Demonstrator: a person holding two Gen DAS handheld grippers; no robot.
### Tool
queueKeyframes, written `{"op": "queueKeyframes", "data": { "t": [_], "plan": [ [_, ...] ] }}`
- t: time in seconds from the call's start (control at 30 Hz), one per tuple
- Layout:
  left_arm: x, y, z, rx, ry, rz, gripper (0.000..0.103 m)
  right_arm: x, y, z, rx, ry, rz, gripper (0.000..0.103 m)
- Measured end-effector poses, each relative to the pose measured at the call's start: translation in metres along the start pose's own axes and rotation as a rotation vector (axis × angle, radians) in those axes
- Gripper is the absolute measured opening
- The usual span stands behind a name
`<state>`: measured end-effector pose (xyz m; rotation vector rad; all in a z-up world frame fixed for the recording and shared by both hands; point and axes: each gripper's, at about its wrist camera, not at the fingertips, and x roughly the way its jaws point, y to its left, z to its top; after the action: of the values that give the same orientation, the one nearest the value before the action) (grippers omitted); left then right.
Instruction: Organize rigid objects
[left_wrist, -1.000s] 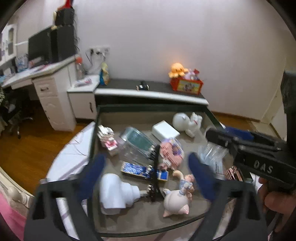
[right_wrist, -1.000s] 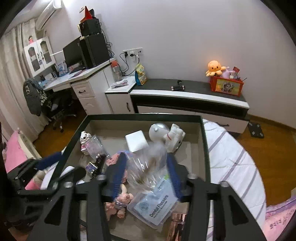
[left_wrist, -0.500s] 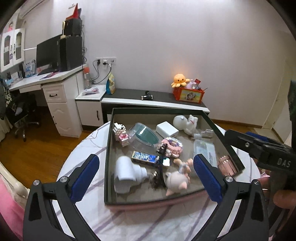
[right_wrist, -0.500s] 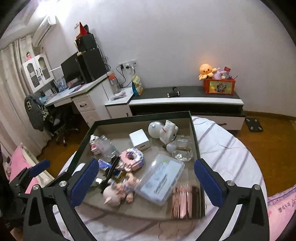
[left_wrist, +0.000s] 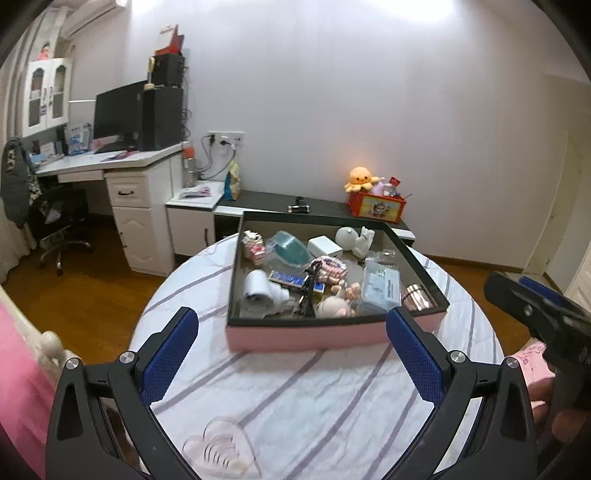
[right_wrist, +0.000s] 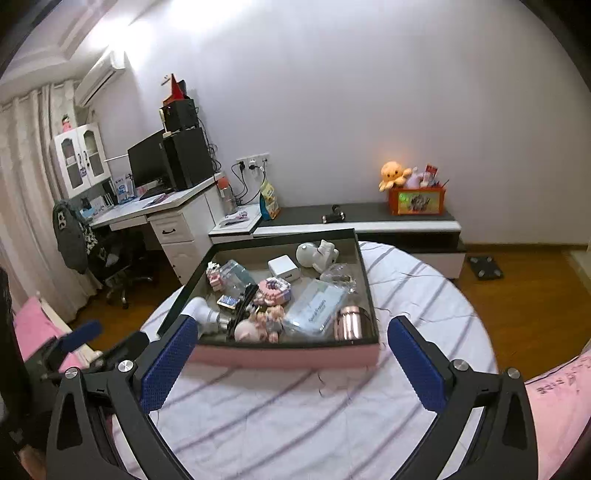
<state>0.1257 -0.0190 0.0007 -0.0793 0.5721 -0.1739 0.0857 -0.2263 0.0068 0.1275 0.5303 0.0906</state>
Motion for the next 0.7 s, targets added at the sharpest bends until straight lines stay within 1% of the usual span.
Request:
{"op": "queueKeyframes", "data": {
  "t": [0.07, 0.17, 0.3, 0.37, 0.43, 0.57, 0.63, 0.7],
  "plan": [
    [-0.012, -0.003, -0.008, 0.009, 0.000, -0.008, 0.103, -0.012, 0.002, -0.011, -0.015, -0.011, -0.023, 0.103],
    [-0.029, -0.009, -0.019, 0.029, -0.007, 0.015, 0.103, -0.029, 0.005, -0.030, -0.022, -0.015, -0.044, 0.103],
    [-0.052, -0.013, -0.033, 0.031, -0.022, 0.014, 0.103, -0.052, 0.003, -0.051, -0.013, -0.029, -0.079, 0.103],
    [-0.063, -0.015, -0.039, 0.032, -0.033, 0.012, 0.103, -0.058, 0.002, -0.058, -0.015, -0.026, -0.094, 0.103],
    [-0.074, -0.018, -0.046, 0.042, -0.046, 0.016, 0.103, -0.064, -0.001, -0.065, 0.009, -0.024, -0.098, 0.103],
    [-0.087, -0.024, -0.059, 0.064, -0.055, 0.035, 0.103, -0.068, 0.002, -0.065, 0.008, -0.037, -0.102, 0.103],
    [-0.089, -0.023, -0.063, 0.073, -0.049, 0.037, 0.103, -0.072, 0.003, -0.065, 0.007, -0.044, -0.105, 0.103],
    [-0.088, -0.020, -0.065, 0.073, -0.042, 0.056, 0.103, -0.075, 0.003, -0.066, 0.002, -0.051, -0.114, 0.103]
  ]
}}
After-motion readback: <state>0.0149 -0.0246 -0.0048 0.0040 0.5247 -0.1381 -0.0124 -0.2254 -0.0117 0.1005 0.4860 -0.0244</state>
